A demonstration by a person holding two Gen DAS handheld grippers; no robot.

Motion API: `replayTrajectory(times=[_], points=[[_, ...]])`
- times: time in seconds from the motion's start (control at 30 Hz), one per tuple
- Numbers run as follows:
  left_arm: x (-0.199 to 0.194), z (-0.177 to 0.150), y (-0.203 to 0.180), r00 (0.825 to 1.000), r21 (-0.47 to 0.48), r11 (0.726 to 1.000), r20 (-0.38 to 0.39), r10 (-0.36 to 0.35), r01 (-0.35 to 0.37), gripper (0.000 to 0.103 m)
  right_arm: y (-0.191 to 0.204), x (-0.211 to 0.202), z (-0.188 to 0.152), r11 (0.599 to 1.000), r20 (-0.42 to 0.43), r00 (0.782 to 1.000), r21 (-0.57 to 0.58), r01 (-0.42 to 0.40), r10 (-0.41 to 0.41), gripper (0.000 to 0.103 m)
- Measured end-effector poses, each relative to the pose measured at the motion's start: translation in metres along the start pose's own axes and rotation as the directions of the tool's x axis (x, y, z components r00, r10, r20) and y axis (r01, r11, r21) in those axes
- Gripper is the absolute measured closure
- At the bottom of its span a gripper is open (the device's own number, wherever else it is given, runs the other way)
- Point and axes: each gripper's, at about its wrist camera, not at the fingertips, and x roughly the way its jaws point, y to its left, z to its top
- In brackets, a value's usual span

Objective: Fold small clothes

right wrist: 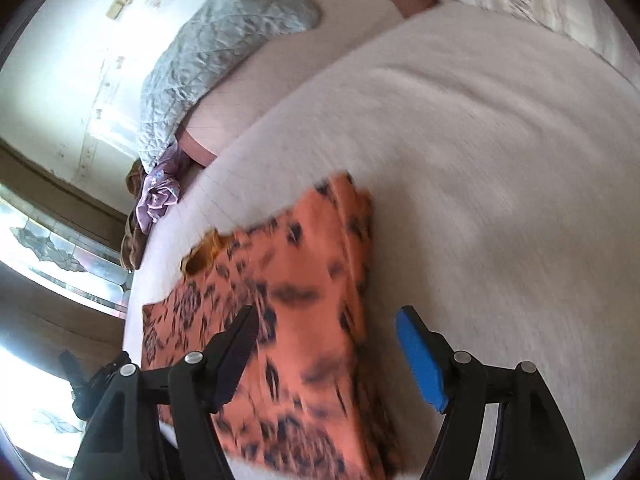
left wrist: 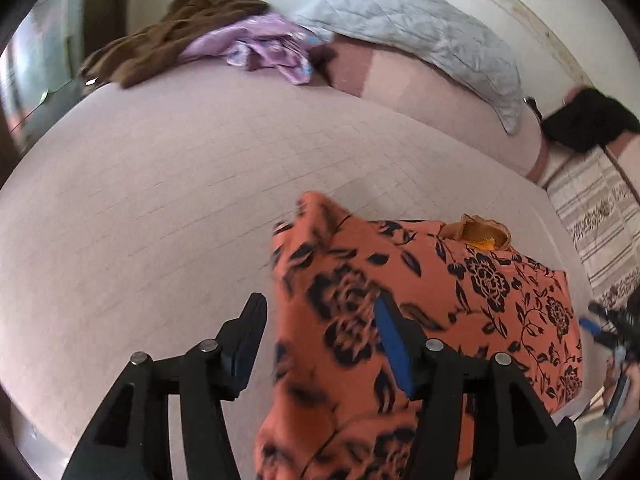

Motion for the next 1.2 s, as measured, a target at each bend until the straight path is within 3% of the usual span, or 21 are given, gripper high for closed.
replayTrajectory(times=[0.17, 0.23, 0.33, 0.37, 0.4, 0.43, 0.5, 0.7, 0.83, 0.9, 0.93, 0.97, 1.0, 1.03, 1.1, 1.2], points=[[0.031, 0.017, -0.004, 0.999, 0.002, 1.0, -0.031, 0.009, -0.009, 0.046, 0.017, 0.039, 0.034, 0.995, -0.008, 0.997, -0.071, 0.074, -0.075, 0.032], [0.039, 0.023, -0.003, 0.999, 0.002, 1.0, -0.048, 0.006, -0.006, 0.046, 0.024, 0.054, 0.039, 0.988, -0.031, 0.992, -0.102, 0.115, -0.119, 0.065], [0.055, 0.029, -0.001, 0.997, 0.0, 0.999, -0.07, 0.032, -0.033, 0.046, 0.025, 0.069, 0.042, 0.981, -0.076, 0.984, -0.123, 0.151, -0.161, 0.078], [0.059, 0.03, 0.0, 0.996, -0.001, 0.999, -0.08, 0.044, -0.044, 0.055, 0.025, 0.068, 0.043, 0.979, -0.079, 0.983, -0.132, 0.156, -0.167, 0.081], [0.06, 0.03, 0.002, 0.996, -0.001, 0.999, -0.079, 0.049, -0.049, 0.089, 0.026, 0.067, 0.043, 0.978, -0.079, 0.982, -0.138, 0.158, -0.17, 0.088], [0.062, 0.032, 0.002, 0.994, 0.012, 0.997, -0.085, 0.072, -0.071, 0.1, 0.028, 0.065, 0.044, 0.975, -0.074, 0.981, -0.151, 0.165, -0.178, 0.091], [0.057, 0.035, 0.004, 0.996, 0.004, 0.998, -0.057, 0.064, -0.064, 0.1, 0.037, 0.06, 0.046, 0.965, -0.053, 0.979, -0.184, 0.185, -0.198, 0.096], [0.011, 0.039, -0.003, 0.991, 0.013, 0.998, 0.112, 0.067, -0.069, 0.1, 0.073, 0.026, 0.053, 0.937, 0.078, 0.974, -0.27, 0.224, -0.21, 0.097], [0.053, 0.035, 0.006, 0.993, -0.021, 0.993, 0.012, 0.117, -0.117, 0.097, 0.065, 0.041, 0.06, 0.933, 0.095, 0.966, -0.25, 0.259, -0.242, 0.096], [0.073, 0.028, 0.013, 0.988, -0.03, 0.989, -0.061, 0.141, -0.143, 0.094, 0.038, 0.074, 0.059, 0.943, -0.009, 0.96, -0.191, 0.272, -0.279, 0.092], [0.071, 0.028, 0.013, 0.989, -0.033, 0.989, -0.051, 0.14, -0.142, 0.093, 0.024, 0.086, 0.056, 0.956, -0.068, 0.961, -0.137, 0.258, -0.268, 0.091], [0.065, 0.028, 0.013, 0.99, -0.041, 0.99, -0.039, 0.135, -0.136, 0.089, 0.017, 0.083, 0.053, 0.97, -0.039, 0.972, -0.093, 0.226, -0.231, 0.091], [0.056, 0.029, 0.014, 0.99, -0.061, 0.989, -0.027, 0.136, -0.138, 0.078, 0.017, 0.076, 0.053, 0.972, -0.022, 0.974, -0.085, 0.221, -0.224, 0.086], [0.047, 0.029, 0.014, 0.99, -0.076, 0.988, -0.01, 0.138, -0.138, 0.073, 0.019, 0.07, 0.052, 0.97, -0.015, 0.973, -0.08, 0.228, -0.23, 0.075], [0.022, 0.03, 0.011, 0.989, -0.097, 0.987, 0.05, 0.136, -0.131, 0.067, 0.025, 0.048, 0.05, 0.961, 0.015, 0.964, -0.083, 0.265, -0.265, 0.068], [-0.017, 0.021, -0.005, 0.988, -0.092, 0.992, 0.121, 0.098, -0.087, 0.055, 0.042, 0.009, 0.04, 0.977, 0.075, 0.978, -0.072, 0.2, -0.195, 0.067]])
